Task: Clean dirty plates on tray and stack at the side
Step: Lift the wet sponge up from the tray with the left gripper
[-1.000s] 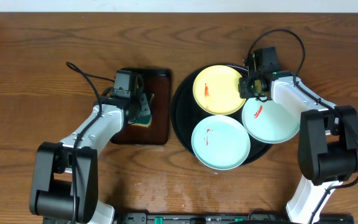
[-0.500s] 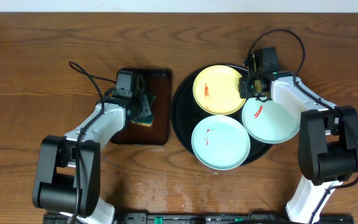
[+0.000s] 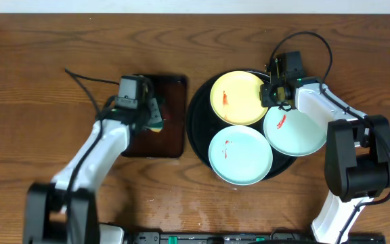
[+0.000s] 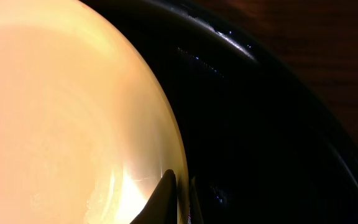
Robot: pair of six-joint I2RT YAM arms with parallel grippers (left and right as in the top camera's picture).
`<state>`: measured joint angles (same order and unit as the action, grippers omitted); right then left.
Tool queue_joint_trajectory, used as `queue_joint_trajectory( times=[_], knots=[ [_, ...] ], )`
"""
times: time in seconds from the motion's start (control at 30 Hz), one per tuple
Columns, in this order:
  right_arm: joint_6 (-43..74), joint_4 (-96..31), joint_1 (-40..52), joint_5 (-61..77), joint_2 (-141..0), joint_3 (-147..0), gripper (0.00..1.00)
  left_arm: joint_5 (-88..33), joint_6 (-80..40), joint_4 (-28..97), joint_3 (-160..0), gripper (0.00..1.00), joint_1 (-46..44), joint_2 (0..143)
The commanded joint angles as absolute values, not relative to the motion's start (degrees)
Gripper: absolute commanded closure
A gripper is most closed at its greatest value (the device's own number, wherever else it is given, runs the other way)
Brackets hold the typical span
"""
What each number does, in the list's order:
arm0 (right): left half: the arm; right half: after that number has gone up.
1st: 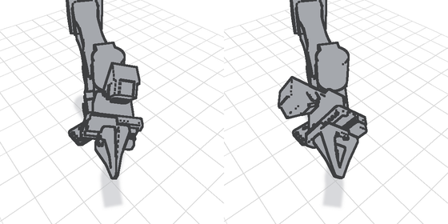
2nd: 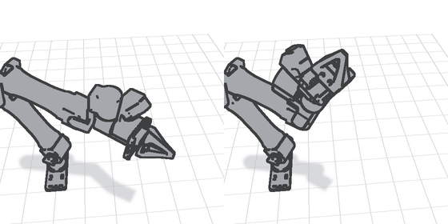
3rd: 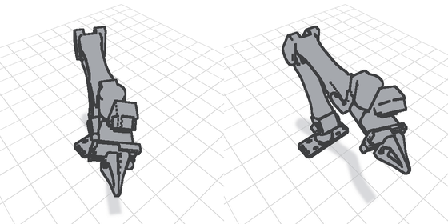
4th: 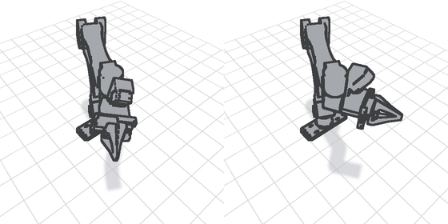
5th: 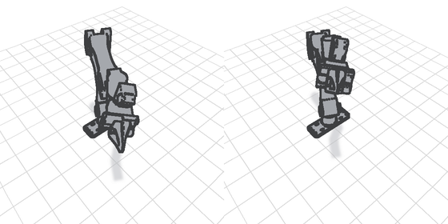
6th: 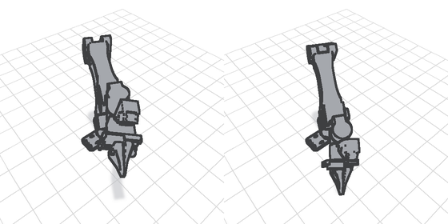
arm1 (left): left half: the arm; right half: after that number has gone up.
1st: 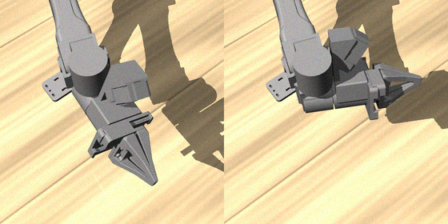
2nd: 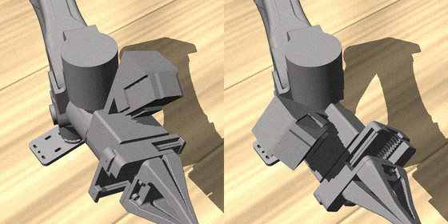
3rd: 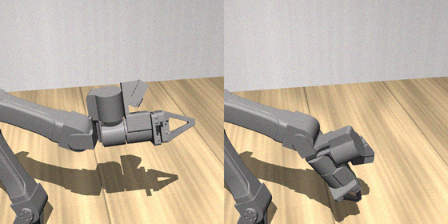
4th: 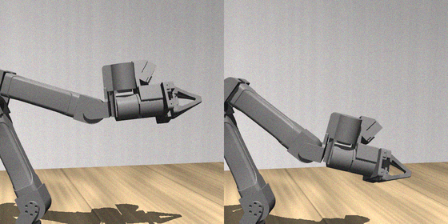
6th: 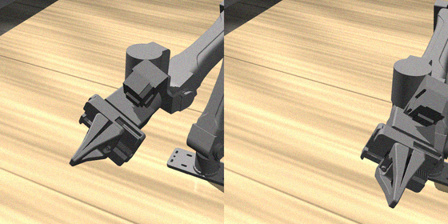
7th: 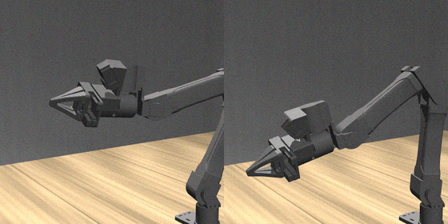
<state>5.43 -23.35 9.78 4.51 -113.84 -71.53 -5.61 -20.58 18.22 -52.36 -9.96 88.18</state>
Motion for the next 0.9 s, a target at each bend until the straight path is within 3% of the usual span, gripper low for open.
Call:
queue_joint_trajectory(
  times=[0.0,0.47,0.87],
  knots=[
    [5.06,-23.44,10.17,4.93,-112.55,-72.10,0.93,-4.69,-19.79,19.75,-52.62,0.93,-9.72,80.93],
    [5.06,-23.40,10.17,4.93,-112.55,-72.10,0.94,-7.01,-10.92,19.79,-52.62,0.93,-9.72,69.56],
    [5.06,-23.38,10.17,4.93,-112.55,-72.10,0.94,-6.87,-15.77,18.35,-52.58,0.93,-9.72,70.00]
  ],
)
